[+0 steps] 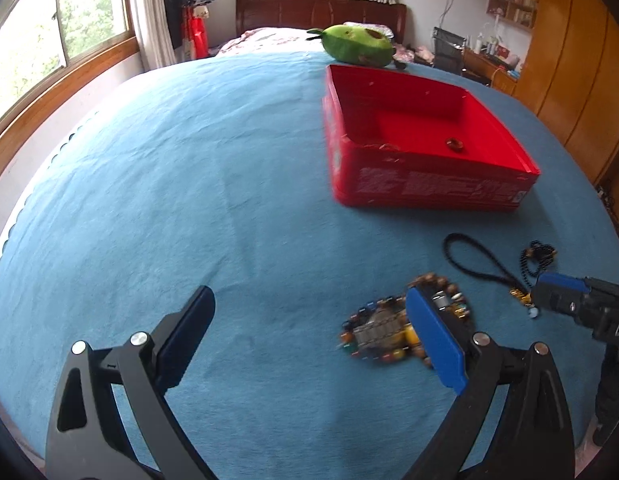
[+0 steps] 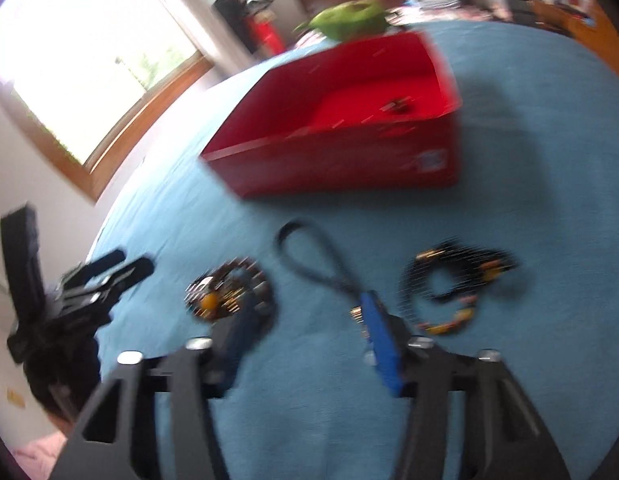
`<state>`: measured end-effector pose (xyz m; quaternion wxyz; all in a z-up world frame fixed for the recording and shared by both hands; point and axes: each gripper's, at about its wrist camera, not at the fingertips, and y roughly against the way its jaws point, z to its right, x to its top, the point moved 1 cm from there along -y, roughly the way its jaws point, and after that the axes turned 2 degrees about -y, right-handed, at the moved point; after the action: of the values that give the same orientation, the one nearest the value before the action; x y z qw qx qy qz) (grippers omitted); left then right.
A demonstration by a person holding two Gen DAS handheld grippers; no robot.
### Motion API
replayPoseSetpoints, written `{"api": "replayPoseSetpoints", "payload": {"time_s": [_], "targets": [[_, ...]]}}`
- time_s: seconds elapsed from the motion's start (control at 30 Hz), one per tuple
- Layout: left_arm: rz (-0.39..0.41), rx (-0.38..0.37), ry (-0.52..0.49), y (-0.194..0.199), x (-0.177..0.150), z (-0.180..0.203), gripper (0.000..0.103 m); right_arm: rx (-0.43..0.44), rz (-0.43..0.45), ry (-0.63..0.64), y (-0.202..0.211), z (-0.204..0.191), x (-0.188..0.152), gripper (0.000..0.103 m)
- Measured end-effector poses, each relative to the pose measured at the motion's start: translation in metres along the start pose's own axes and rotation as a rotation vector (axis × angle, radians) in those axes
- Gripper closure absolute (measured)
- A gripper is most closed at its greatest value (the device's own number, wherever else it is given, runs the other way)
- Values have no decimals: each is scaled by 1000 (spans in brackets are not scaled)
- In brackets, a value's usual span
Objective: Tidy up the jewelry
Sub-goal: 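Lower the right tool onto the wooden bead bracelet and close it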
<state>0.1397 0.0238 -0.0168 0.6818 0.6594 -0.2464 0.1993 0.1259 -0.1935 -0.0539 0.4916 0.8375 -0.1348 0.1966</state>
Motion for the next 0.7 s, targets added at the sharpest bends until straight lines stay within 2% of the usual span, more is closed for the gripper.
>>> {"api": "replayPoseSetpoints", "payload": {"time_s": [0.07, 0.23, 0.43, 0.6, 0.7], "targets": [[-14, 11, 13, -6, -3, -9, 7, 7, -27, 19, -12, -11, -2, 71], [-46, -1, 52, -23, -5, -27, 8, 13, -57, 58, -32, -34, -3, 73], [-38, -28, 70, -35, -4, -36, 7, -22, -66, 85, -46, -50, 0, 76], [-48, -66, 75, -42, -5, -39, 7, -56, -70, 120, -57, -64, 2, 86], [-56, -77, 77, -45, -5, -40, 7, -63, -68, 126, -58, -64, 3, 87]]}}
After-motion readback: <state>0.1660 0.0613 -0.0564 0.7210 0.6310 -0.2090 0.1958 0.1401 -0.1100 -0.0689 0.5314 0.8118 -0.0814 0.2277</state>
